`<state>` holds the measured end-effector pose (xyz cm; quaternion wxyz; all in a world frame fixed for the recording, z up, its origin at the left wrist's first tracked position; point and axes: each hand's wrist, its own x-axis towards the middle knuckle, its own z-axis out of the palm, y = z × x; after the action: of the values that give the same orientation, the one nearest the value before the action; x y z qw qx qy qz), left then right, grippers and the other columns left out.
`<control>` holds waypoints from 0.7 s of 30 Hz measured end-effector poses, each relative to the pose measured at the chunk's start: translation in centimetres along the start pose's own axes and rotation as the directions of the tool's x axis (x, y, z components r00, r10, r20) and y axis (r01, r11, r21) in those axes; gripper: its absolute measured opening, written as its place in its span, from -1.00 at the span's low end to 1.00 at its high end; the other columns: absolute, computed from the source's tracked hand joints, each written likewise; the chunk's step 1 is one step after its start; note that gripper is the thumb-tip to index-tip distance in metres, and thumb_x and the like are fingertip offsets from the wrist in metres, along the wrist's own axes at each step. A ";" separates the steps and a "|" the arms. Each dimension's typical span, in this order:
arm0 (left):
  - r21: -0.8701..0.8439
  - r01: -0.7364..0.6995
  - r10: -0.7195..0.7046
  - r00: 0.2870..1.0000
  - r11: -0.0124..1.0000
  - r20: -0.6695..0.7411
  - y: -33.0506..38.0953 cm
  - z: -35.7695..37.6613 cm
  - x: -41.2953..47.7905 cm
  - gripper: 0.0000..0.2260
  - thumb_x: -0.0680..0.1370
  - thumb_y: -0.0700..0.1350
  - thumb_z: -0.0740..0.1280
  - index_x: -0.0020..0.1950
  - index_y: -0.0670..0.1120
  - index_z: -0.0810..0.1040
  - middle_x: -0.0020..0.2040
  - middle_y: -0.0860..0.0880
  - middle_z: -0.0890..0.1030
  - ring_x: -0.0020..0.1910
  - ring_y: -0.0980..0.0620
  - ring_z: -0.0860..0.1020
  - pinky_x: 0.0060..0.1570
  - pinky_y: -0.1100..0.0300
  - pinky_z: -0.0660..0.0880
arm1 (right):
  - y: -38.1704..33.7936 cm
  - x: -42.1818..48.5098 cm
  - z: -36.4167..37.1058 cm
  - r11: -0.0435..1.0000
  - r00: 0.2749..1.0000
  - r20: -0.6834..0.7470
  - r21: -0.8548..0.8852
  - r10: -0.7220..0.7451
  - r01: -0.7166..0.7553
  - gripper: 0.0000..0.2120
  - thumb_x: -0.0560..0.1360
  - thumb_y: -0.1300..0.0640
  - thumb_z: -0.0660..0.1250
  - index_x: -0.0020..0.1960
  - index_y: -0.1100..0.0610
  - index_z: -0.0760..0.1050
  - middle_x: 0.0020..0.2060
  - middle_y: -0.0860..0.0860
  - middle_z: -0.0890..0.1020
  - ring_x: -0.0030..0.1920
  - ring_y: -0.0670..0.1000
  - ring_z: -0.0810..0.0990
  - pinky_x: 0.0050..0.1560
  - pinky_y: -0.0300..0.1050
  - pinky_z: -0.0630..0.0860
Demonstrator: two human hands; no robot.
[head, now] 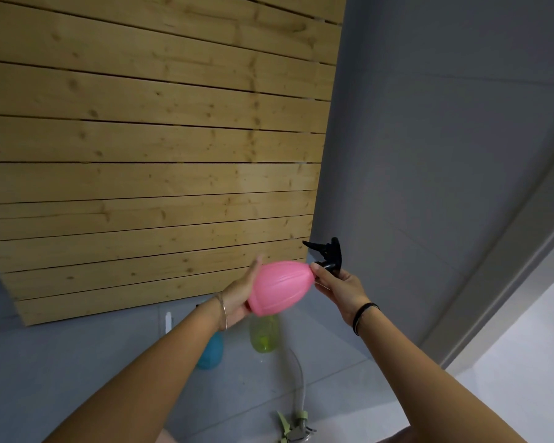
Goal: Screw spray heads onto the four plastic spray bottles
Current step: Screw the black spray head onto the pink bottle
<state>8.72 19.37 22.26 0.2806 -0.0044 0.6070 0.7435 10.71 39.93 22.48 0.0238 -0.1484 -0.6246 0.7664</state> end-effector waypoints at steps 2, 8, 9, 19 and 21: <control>0.060 0.150 -0.143 0.984 0.987 -0.106 -0.2 -0.1 0.1 -0.31 0.47 0.39 0.00 0.37 -0.07 0.35 0.08 -0.22 0.58 -0.01 -0.16 0.59 -0.15 -0.01 0.56 | -0.1 -0.2 0.3 1.000 1.000 0.017 -0.002 0.001 -0.001 -0.84 0.42 0.18 0.44 -0.01 0.17 0.61 0.06 0.15 0.66 0.08 0.08 0.61 0.23 -0.11 0.48; -0.019 -0.110 0.107 0.988 0.994 -0.110 0.3 0.0 0.7 -0.59 0.50 -0.09 0.36 0.32 -0.12 0.39 0.32 -0.19 0.48 0.12 -0.11 0.54 -0.03 0.07 0.60 | -0.2 -0.1 -0.3 0.998 0.998 -0.053 0.061 0.035 -0.032 -0.79 0.43 0.15 0.44 0.04 0.19 0.58 0.03 0.13 0.66 0.06 0.06 0.62 0.16 -0.15 0.48; -0.062 -0.127 0.124 0.991 0.990 -0.054 0.5 0.0 0.6 -0.54 0.46 -0.12 0.41 0.32 -0.13 0.40 0.28 -0.17 0.51 0.10 -0.06 0.54 -0.08 0.14 0.62 | -0.2 -0.1 -0.3 0.997 0.998 -0.045 0.060 0.041 -0.039 -0.81 0.43 0.15 0.44 0.02 0.17 0.59 0.02 0.12 0.66 0.06 0.05 0.62 0.17 -0.15 0.48; -0.080 -0.124 0.118 0.991 0.989 -0.068 0.3 0.5 0.3 -0.20 0.28 -0.06 0.54 0.42 -0.03 0.22 0.40 -0.14 0.35 0.29 -0.15 0.42 -0.01 0.02 0.57 | -0.5 -0.4 0.3 0.996 0.997 -0.048 0.058 0.065 -0.062 -0.79 0.45 0.09 0.41 0.05 0.15 0.56 -0.01 0.11 0.66 0.03 0.03 0.62 0.15 -0.17 0.47; -0.042 0.045 -0.045 0.999 0.998 -0.001 0.2 0.6 -0.3 -0.21 0.29 0.28 0.40 0.41 0.05 0.18 0.38 -0.13 0.36 0.31 -0.23 0.41 0.00 -0.12 0.53 | -0.6 -0.5 0.6 0.998 0.999 -0.020 0.049 0.048 -0.047 -0.86 0.47 0.11 0.40 -0.01 0.13 0.55 0.02 0.11 0.65 0.01 0.02 0.62 0.12 -0.18 0.48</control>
<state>9.06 19.82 22.72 0.2965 -0.0244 0.5913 0.7496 10.95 39.40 23.21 0.0157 -0.1709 -0.6019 0.7799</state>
